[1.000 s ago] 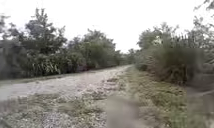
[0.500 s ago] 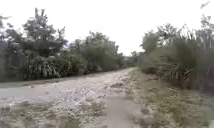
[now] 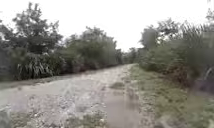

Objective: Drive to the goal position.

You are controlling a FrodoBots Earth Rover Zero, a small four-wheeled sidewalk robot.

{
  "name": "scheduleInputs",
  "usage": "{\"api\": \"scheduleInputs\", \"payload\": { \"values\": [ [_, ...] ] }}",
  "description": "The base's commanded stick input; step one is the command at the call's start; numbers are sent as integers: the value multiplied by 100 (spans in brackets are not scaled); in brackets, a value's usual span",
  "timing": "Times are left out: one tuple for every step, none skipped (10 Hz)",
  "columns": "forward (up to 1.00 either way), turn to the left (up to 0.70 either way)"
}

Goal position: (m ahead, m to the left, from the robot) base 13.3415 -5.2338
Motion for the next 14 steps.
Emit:
{"api": "scheduleInputs", "payload": {
  "values": [
    [70, 0],
    [70, 0],
    [70, 0],
    [70, 0],
    [70, 0],
    [70, 0],
    [70, 0],
    [70, 0],
    [70, 0],
    [70, 0],
    [70, 0],
    [70, 0],
    [70, 0],
    [70, 0]
  ]
}}
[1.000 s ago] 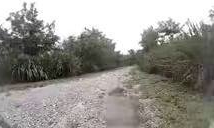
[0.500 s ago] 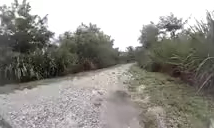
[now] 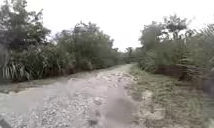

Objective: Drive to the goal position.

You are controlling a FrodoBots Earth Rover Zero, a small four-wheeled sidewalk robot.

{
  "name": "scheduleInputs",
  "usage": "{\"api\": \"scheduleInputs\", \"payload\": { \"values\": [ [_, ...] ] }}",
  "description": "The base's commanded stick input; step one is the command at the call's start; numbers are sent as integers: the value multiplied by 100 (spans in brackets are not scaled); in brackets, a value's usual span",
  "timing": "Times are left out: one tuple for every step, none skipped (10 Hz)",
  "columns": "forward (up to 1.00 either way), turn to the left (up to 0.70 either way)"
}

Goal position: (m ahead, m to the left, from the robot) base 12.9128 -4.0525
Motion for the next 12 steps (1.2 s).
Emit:
{"api": "scheduleInputs", "payload": {
  "values": [
    [70, 0],
    [70, 0],
    [70, 0],
    [70, 0],
    [70, 0],
    [70, 0],
    [70, 0],
    [70, 0],
    [70, 0],
    [70, 0],
    [70, 4],
    [70, 24]
  ]
}}
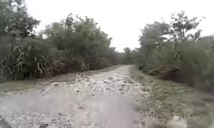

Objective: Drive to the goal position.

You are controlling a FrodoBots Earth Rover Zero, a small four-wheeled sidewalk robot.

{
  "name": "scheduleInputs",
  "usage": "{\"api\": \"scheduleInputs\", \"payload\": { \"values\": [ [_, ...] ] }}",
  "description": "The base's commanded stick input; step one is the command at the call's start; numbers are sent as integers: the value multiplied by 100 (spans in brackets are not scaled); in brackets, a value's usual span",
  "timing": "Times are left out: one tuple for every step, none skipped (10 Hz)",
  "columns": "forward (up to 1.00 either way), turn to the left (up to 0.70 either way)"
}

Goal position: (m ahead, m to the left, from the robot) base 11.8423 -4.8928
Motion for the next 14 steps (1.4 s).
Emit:
{"api": "scheduleInputs", "payload": {
  "values": [
    [70, 35],
    [70, 35],
    [70, 35],
    [70, 35],
    [70, 13],
    [70, 0],
    [70, 0],
    [70, 0],
    [70, 0],
    [70, 0],
    [70, 0],
    [70, 0],
    [70, 0],
    [70, 0]
  ]
}}
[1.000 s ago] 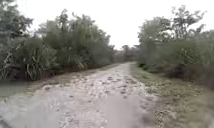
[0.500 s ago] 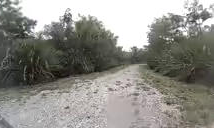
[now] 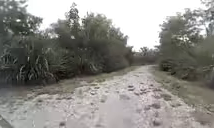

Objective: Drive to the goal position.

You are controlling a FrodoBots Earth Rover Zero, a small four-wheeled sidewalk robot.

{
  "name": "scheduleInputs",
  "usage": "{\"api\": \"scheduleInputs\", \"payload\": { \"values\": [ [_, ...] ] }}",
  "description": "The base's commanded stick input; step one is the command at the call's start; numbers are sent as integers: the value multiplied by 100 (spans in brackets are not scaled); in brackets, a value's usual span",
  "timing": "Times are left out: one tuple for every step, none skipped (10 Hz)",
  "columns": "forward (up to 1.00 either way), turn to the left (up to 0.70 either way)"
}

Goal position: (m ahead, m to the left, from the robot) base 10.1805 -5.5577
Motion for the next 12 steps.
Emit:
{"api": "scheduleInputs", "payload": {
  "values": [
    [70, 0],
    [70, 0],
    [70, 0],
    [70, 0],
    [70, 0],
    [70, 0],
    [70, 0],
    [70, 0],
    [70, 0],
    [70, 0],
    [70, -6],
    [70, -35]
  ]
}}
